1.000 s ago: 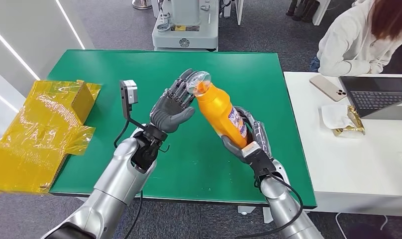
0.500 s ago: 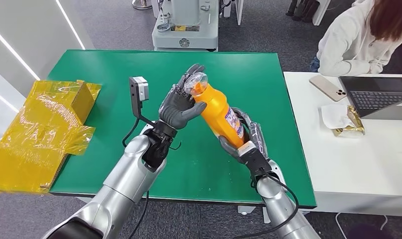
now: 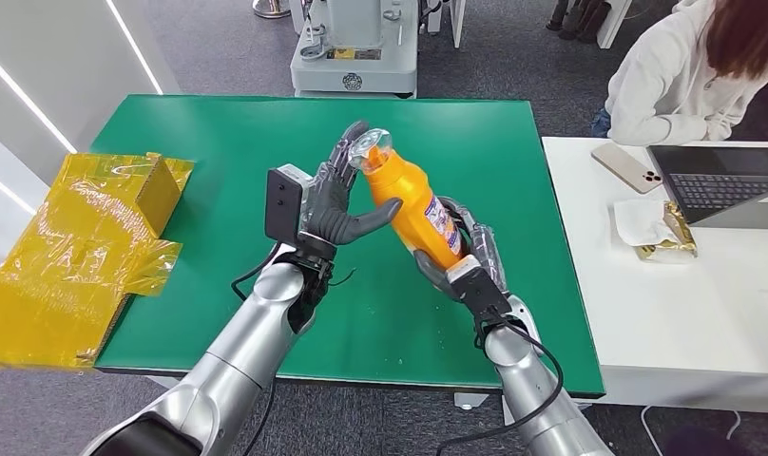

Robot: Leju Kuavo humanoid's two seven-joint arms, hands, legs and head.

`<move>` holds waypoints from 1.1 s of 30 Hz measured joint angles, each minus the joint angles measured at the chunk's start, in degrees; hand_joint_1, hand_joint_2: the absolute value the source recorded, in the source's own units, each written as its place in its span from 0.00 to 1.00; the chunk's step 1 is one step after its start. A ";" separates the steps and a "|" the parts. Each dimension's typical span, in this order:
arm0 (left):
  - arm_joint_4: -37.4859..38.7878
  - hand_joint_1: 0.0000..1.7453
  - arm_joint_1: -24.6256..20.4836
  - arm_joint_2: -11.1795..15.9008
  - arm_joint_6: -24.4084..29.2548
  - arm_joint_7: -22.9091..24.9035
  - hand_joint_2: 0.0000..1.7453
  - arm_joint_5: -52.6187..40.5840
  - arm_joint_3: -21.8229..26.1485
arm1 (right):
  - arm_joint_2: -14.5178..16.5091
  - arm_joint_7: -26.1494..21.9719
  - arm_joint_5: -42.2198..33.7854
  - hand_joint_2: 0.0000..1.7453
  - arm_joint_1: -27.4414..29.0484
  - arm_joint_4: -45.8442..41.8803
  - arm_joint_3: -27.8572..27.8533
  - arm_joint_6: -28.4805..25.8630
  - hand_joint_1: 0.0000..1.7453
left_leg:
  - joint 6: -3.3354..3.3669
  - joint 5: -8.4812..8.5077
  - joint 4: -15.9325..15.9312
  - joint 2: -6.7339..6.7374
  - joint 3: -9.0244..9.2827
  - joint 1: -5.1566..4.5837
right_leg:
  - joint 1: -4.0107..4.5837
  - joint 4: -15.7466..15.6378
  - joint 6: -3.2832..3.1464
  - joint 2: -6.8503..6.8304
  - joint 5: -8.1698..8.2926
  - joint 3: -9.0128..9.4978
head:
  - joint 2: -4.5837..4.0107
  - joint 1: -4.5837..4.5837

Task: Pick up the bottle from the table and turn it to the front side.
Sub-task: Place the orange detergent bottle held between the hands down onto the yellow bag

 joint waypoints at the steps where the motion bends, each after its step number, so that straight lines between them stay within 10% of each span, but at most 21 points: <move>1: 0.41 0.00 0.00 -0.06 -0.40 0.19 1.00 0.02 0.00 | 0.09 0.01 0.07 1.00 -0.16 0.19 -0.18 0.02 1.00 | 0.00 0.00 0.00 0.00 0.00 0.00 | 0.00 0.00 0.00 0.00 0.00 0.00 | 0.00 0.01; 20: 5.49 0.00 -1.15 -2.11 -18.80 10.84 1.00 15.66 1.46 | 1.67 -2.10 0.71 1.00 -3.84 7.11 -0.95 -2.31 1.00 | 0.00 0.00 0.00 -0.01 -0.01 0.00 | 0.00 0.00 0.00 -0.01 0.00 0.00 | 0.00 0.01; 33: 5.65 0.00 -4.45 -3.73 -11.32 10.81 1.00 26.06 -4.76 | 2.55 -1.91 0.78 1.00 -3.82 7.31 -2.62 -2.95 1.00 | 0.00 0.00 0.03 0.01 0.01 0.00 | 0.00 0.00 0.00 0.01 0.00 -0.02 | 0.00 -0.01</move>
